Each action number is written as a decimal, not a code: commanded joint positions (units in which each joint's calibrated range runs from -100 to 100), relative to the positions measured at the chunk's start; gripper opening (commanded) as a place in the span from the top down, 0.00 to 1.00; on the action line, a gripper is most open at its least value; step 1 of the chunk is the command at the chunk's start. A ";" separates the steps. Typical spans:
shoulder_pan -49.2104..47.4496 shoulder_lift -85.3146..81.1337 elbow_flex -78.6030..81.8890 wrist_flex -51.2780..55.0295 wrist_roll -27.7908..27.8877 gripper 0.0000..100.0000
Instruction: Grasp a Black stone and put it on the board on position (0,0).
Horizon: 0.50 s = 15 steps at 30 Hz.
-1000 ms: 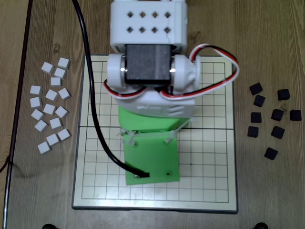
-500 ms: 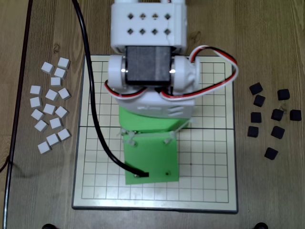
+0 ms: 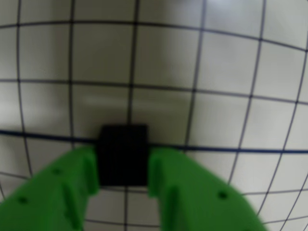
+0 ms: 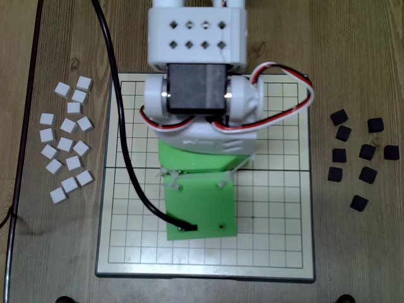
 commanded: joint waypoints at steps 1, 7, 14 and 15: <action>1.38 -3.52 -0.58 -0.86 0.00 0.94; 1.47 -3.26 -0.58 -1.11 0.10 0.93; 1.38 -3.35 0.19 -1.19 -0.24 0.93; 1.29 -3.43 0.29 -1.19 -0.29 0.93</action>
